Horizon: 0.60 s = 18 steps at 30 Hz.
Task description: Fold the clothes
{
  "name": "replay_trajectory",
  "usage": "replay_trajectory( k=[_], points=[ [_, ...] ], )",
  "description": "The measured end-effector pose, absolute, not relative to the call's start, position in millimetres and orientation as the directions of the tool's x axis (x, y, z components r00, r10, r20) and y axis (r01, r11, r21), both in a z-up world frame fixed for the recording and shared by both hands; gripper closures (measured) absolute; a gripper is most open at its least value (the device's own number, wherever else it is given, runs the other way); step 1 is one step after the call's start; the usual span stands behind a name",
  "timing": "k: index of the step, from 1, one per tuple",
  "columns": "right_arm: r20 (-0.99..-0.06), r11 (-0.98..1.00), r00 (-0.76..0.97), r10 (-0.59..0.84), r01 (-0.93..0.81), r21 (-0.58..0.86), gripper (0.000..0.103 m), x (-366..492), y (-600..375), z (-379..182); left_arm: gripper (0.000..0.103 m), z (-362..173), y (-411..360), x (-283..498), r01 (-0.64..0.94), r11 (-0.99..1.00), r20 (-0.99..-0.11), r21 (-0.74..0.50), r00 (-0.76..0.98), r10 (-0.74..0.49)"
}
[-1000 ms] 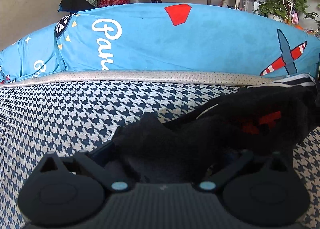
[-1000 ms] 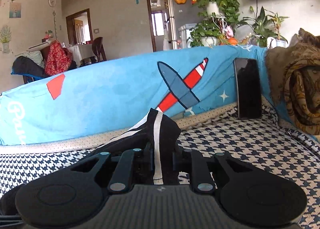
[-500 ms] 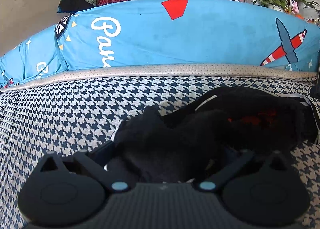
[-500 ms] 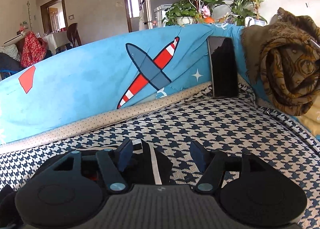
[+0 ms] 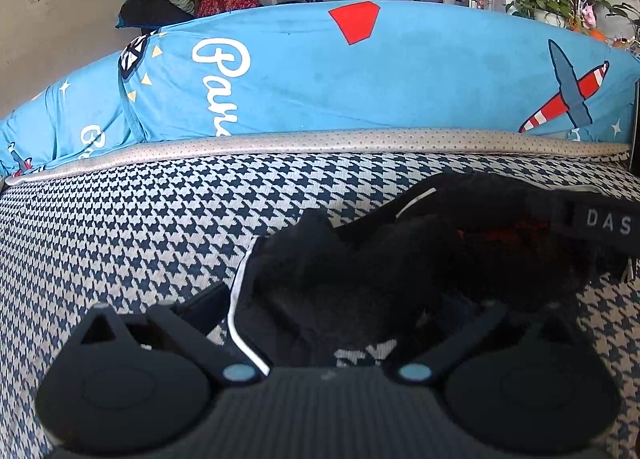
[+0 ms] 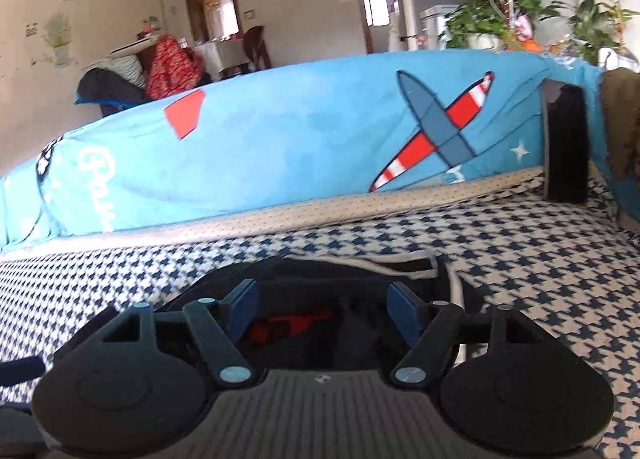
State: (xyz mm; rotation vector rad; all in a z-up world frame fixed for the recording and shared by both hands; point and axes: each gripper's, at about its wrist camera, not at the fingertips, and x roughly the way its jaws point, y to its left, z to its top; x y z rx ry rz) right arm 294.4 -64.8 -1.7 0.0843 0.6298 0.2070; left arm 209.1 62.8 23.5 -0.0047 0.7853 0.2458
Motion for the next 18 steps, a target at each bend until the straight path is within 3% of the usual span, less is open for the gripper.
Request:
replay_trajectory(
  k=[6,9,15,17,18],
  points=[
    [-0.640,0.970,0.733,0.230,-0.226,0.089,0.026,294,-45,-25,0.000,22,63,207,-0.215,0.971,-0.703,0.109,0.674,0.228],
    [-0.636,0.972,0.740,0.221,-0.223,0.077,0.031,293,-43,-30,0.000,22,63,206,-0.212,0.972,-0.703,0.103,0.675,0.222],
    [-0.620,0.970,0.752,0.223,-0.232,0.066,0.056,293,-38,-29,0.000,21,65,208,-0.211,0.972,-0.705,0.100,0.675,0.219],
    [-0.609,0.968,0.759,0.231,-0.245,0.061,0.078,294,-36,-29,0.000,20,65,208,-0.211,0.972,-0.705,0.101,0.674,0.219],
    [-0.603,0.966,0.763,0.234,-0.254,0.054,0.081,293,-34,-28,0.000,20,66,209,-0.212,0.972,-0.706,0.100,0.674,0.220]
  ],
)
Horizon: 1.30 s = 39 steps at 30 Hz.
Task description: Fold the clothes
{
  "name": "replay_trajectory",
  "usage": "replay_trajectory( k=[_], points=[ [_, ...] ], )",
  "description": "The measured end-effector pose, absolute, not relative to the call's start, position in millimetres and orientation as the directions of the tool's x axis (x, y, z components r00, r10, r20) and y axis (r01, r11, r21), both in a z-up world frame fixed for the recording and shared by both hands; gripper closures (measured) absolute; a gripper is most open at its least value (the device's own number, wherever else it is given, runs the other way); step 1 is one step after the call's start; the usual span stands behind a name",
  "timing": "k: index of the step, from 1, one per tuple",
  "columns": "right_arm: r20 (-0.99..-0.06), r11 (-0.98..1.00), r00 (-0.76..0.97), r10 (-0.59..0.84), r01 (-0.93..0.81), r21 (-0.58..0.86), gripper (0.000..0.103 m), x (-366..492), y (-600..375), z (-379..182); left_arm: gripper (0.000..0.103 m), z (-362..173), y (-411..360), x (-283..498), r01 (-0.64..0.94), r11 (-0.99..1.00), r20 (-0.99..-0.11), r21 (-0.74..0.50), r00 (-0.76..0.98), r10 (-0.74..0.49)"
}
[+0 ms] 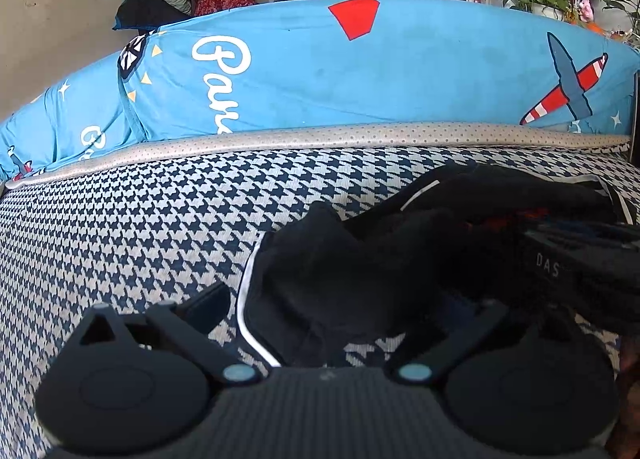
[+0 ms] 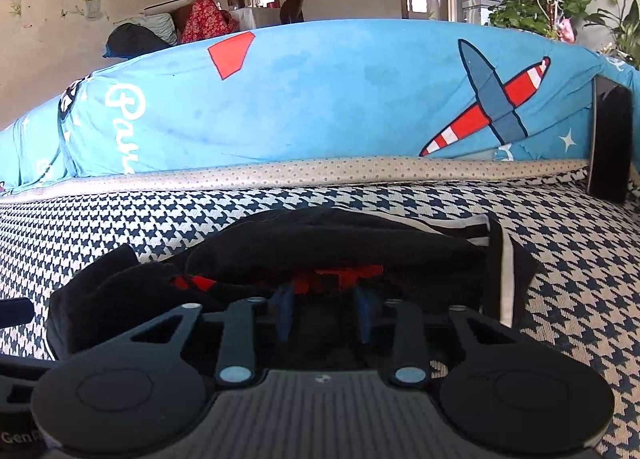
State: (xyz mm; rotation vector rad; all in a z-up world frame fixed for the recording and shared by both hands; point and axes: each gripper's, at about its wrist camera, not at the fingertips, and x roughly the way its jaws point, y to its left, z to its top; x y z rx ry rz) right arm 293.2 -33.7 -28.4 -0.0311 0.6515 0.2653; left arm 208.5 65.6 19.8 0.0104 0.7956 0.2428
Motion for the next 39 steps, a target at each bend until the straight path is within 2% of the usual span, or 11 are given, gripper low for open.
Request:
replay_trajectory(
  k=[2,7,15,20,22,24,26,31,36,37,39],
  points=[
    [-0.594,0.962,0.768,0.242,-0.268,0.046,0.092,293,-30,-28,0.000,19,66,210,-0.213,0.972,-0.707,0.100,0.672,0.220],
    [-0.574,0.964,0.781,0.247,-0.260,0.062,0.100,295,-28,-27,0.000,17,70,212,-0.218,0.971,-0.706,0.102,0.672,0.225],
    [-0.504,0.964,0.822,0.265,-0.237,0.120,0.100,295,-35,-12,0.000,12,74,219,-0.225,0.968,-0.709,0.107,0.666,0.233],
    [-0.545,0.961,0.791,0.277,-0.239,0.141,0.100,301,-36,-14,0.000,7,82,223,-0.238,0.969,-0.728,0.071,0.652,0.213],
    [-0.571,0.960,0.772,0.280,-0.239,0.146,0.093,306,-37,-17,0.000,5,88,224,-0.248,0.968,-0.743,0.026,0.644,0.184],
    [-0.583,0.951,0.753,0.305,-0.271,0.148,0.076,309,-39,-18,0.000,4,101,225,-0.263,0.962,-0.757,-0.072,0.643,0.119],
    [-0.589,0.945,0.743,0.319,-0.296,0.138,0.050,311,-39,-19,0.000,3,117,226,-0.281,0.943,-0.760,-0.178,0.648,0.049],
    [-0.602,0.934,0.735,0.313,-0.353,0.055,0.034,313,-28,-26,0.000,-5,132,228,-0.294,0.920,-0.767,-0.260,0.642,-0.011],
    [-0.600,0.927,0.757,0.259,-0.369,-0.065,0.033,313,-10,-42,0.000,-11,127,233,-0.283,0.937,-0.771,-0.204,0.637,0.025],
    [-0.601,0.928,0.756,0.259,-0.368,-0.063,0.036,315,-9,-44,0.000,-12,126,234,-0.281,0.939,-0.770,-0.196,0.637,0.030],
    [-0.603,0.928,0.754,0.261,-0.368,-0.059,0.051,317,-9,-48,0.000,-14,125,236,-0.278,0.943,-0.768,-0.182,0.640,0.041]
  ],
)
